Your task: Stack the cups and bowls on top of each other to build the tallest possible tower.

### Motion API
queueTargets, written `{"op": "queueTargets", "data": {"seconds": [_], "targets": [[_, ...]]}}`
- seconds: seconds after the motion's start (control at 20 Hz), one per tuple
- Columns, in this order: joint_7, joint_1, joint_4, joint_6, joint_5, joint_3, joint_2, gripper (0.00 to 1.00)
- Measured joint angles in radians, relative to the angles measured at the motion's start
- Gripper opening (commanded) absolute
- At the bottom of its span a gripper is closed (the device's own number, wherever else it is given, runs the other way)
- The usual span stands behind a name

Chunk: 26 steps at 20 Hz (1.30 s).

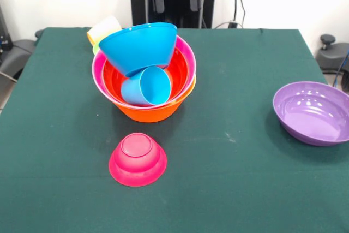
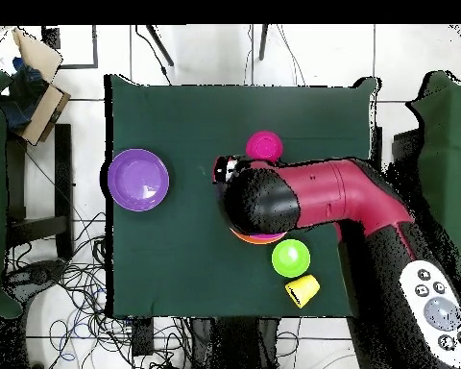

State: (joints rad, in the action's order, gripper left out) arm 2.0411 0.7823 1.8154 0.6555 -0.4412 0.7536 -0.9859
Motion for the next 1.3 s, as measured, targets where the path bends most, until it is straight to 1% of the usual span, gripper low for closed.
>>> {"op": "queueTargets", "data": {"seconds": [0.15, 0.3, 0.35, 0.45, 0.55, 0.75, 0.85, 0.9, 0.95, 1.15, 1.2, 1.3], "targets": [[0.000, -0.005, -0.011, 0.000, -0.002, 0.000, 0.000, 1.00], [0.000, -0.025, -0.023, 0.000, -0.012, -0.007, 0.004, 1.00], [0.000, -0.052, -0.033, 0.000, -0.027, -0.019, 0.010, 1.00], [0.000, -0.085, -0.041, 0.000, -0.044, -0.034, 0.014, 1.00], [0.000, -0.149, -0.055, 0.000, -0.071, -0.062, 0.018, 1.00], [0.000, -0.255, -0.078, 0.000, -0.105, -0.106, 0.031, 1.00], [0.000, -0.326, -0.094, 0.000, -0.123, -0.137, 0.047, 1.00], [0.002, -0.374, -0.103, -0.002, -0.133, -0.158, 0.060, 1.00], [0.005, -0.402, -0.108, -0.004, -0.138, -0.171, 0.068, 1.00], [0.021, -0.490, -0.124, -0.024, -0.157, -0.223, 0.100, 1.00], [0.023, -0.498, -0.126, -0.028, -0.159, -0.229, 0.103, 1.00], [0.047, -0.556, -0.135, -0.056, -0.167, -0.280, 0.131, 1.00]]}}
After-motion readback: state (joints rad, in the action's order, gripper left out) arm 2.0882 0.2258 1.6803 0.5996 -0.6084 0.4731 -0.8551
